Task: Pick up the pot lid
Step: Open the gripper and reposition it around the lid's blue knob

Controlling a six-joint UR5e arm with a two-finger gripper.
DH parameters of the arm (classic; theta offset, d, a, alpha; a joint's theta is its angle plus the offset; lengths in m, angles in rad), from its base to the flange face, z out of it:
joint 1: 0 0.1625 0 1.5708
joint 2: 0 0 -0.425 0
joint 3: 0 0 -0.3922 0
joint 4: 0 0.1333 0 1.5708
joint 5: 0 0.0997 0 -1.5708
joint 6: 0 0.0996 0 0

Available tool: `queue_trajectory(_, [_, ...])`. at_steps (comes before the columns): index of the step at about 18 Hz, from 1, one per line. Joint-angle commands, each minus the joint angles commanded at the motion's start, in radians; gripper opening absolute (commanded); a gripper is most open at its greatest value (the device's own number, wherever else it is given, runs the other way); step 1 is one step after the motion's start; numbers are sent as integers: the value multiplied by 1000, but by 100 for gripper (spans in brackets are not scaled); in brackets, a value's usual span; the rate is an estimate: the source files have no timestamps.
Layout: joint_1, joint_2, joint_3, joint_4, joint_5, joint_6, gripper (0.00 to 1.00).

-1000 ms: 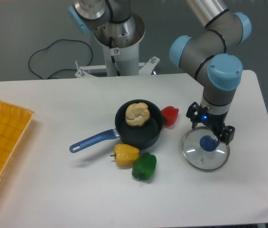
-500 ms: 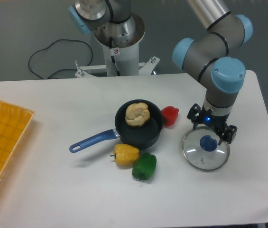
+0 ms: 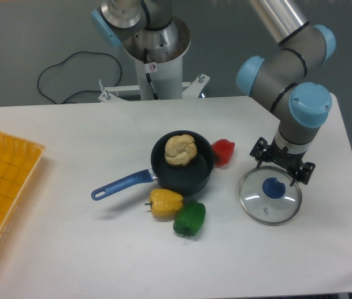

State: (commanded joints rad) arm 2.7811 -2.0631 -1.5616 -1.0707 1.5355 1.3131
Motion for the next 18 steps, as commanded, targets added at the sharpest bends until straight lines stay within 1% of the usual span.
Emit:
queue_trajectory(5, [0, -38, 28, 0, 0, 2, 100])
queue_trajectory(9, [6, -52, 41, 3, -2, 11, 100])
queue_trajectory(10, [6, -58, 41, 15, 0, 11, 100])
queue_trajectory(18, [0, -71, 41, 25, 0, 8, 100])
